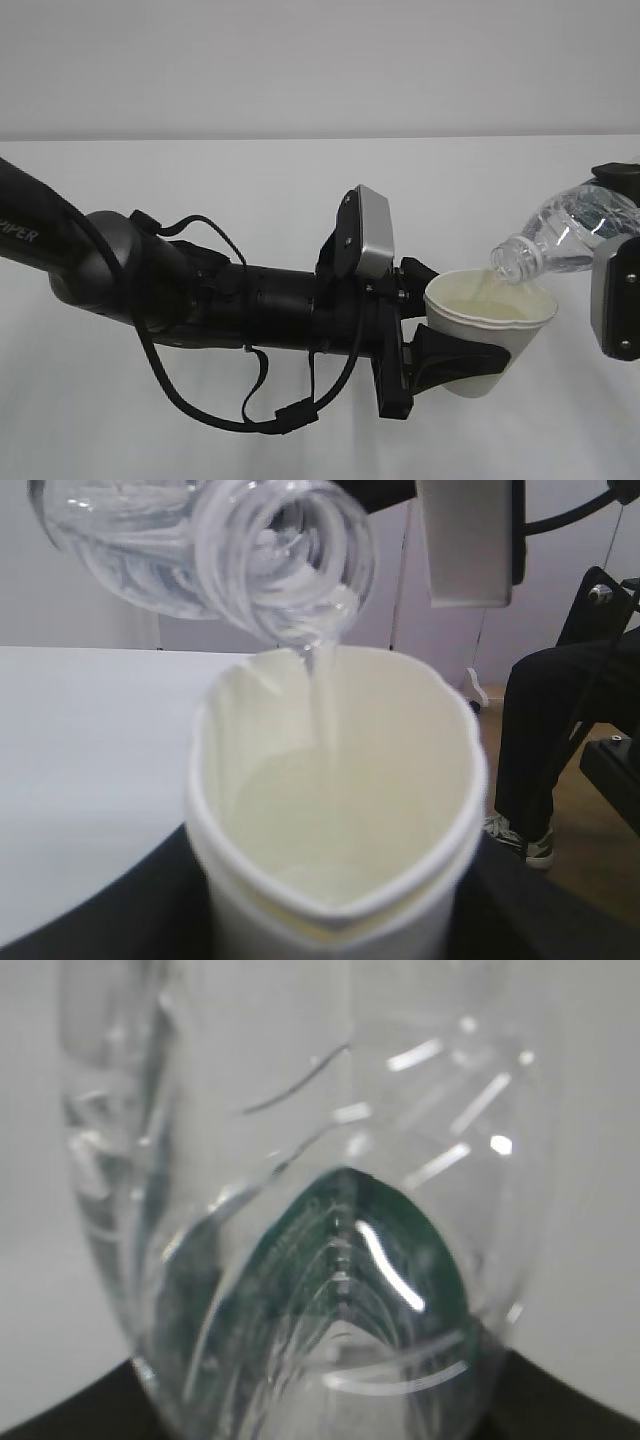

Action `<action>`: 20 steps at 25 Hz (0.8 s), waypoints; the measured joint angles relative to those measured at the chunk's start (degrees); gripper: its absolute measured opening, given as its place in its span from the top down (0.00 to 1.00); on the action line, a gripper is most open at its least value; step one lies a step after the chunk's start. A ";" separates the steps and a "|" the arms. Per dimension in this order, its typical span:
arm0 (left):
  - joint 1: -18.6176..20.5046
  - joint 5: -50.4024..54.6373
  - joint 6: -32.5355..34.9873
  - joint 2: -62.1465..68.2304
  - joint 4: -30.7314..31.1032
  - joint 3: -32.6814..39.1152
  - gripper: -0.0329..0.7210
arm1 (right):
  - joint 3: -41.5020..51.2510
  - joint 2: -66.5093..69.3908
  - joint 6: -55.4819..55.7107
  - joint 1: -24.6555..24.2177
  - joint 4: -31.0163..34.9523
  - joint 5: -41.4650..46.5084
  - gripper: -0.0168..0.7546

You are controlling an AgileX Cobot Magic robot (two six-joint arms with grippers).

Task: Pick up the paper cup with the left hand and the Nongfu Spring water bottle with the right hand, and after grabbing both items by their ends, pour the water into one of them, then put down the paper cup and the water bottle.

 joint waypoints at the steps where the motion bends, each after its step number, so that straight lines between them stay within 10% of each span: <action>1: 0.00 0.00 0.00 0.00 0.00 0.00 0.40 | 0.00 0.00 -0.10 0.00 -0.13 0.00 0.51; 20: 0.00 0.00 0.00 0.00 0.12 0.00 0.40 | 0.00 0.00 -0.12 0.00 -0.13 0.09 0.51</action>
